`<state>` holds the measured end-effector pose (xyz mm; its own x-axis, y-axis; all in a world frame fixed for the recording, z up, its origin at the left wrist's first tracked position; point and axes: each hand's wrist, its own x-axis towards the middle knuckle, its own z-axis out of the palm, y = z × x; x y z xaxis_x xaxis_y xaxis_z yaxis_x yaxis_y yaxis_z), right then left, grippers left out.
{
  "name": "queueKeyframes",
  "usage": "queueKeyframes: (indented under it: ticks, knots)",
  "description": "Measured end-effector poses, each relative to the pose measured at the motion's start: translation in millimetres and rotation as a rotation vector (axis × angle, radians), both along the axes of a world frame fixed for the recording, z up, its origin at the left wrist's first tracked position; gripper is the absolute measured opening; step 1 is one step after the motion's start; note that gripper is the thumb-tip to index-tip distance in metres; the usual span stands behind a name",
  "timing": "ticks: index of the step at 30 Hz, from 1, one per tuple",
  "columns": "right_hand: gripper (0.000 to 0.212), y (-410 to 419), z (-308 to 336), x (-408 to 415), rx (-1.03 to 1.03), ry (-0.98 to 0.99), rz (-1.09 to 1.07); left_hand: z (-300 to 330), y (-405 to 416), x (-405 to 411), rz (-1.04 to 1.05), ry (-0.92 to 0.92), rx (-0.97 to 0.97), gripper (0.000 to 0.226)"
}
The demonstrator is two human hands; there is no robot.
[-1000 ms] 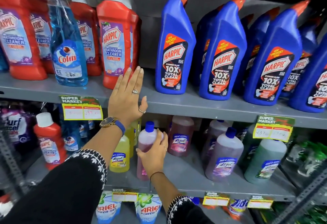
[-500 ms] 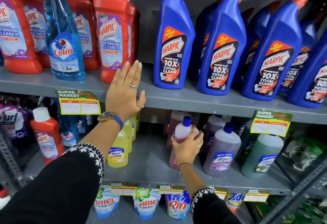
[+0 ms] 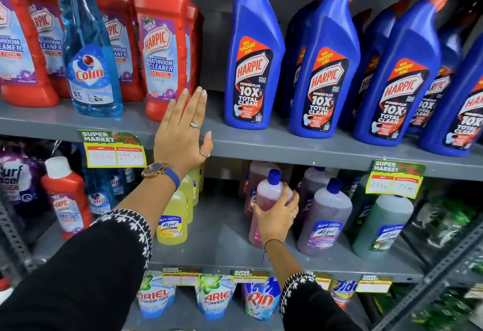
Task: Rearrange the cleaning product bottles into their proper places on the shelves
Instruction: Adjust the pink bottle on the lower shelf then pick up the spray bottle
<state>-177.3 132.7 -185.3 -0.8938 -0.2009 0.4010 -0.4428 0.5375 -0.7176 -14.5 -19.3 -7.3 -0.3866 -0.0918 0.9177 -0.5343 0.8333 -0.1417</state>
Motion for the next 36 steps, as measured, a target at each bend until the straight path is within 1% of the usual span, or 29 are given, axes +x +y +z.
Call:
queueKeyframes:
  ticks: [5, 9, 13, 15, 17, 20, 22, 24, 27, 29, 32, 34, 36]
  knots:
    - [0.101, 3, 0, -1, 0.001, 0.002, 0.034, -1, -1, 0, 0.004, -0.005, 0.001, 0.068]
    - [0.106, 10, -1, 1, 0.044, 0.0, 0.083, -1, -1, 0, -0.004, -0.015, 0.015, 0.068]
    - [0.11, 24, 0, 7, 0.182, -0.018, 0.095, 0, -1, 1, -0.016, -0.039, 0.037, 0.067]
    - [0.107, 35, -6, 16, 0.232, -0.026, 0.104, 1, 0, 2, -0.02, -0.057, 0.06, 0.068]
    - [0.1, 46, -21, 25, 0.28, -0.044, 0.122, 3, 1, 3, -0.023, -0.085, 0.094, 0.068]
    - [0.089, 65, -51, 48, 0.45, -0.051, 0.182, 6, 4, 5, -0.037, -0.132, 0.141, 0.069]
    - [0.089, 68, -72, 72, 0.521, 0.033, 0.205, 9, 7, 8, -0.043, -0.154, 0.174, 0.07]
    - [0.086, 61, -99, 93, 0.538, 0.113, 0.254, 11, 11, 12, -0.053, -0.154, 0.207, 0.07]
    - [0.099, 30, -122, 132, 0.562, 0.171, 0.409, 3, 14, 30, -0.069, -0.141, 0.219, 0.07]
    - [0.1, 7, -117, 165, 0.596, 0.201, 0.522, -7, 6, 51, -0.073, -0.173, 0.201, 0.07]
    - [0.089, -41, -101, 216, 0.607, 0.352, 0.654, -17, -30, 98, -0.026, -0.229, 0.176, 0.07]
    - [0.093, -75, -82, 252, 0.599, 0.422, 0.739, -14, -60, 132, 0.011, -0.21, 0.188, 0.07]
    - [0.091, -103, -55, 289, 0.581, 0.476, 0.815, -6, -89, 167, 0.057, -0.151, 0.213, 0.068]
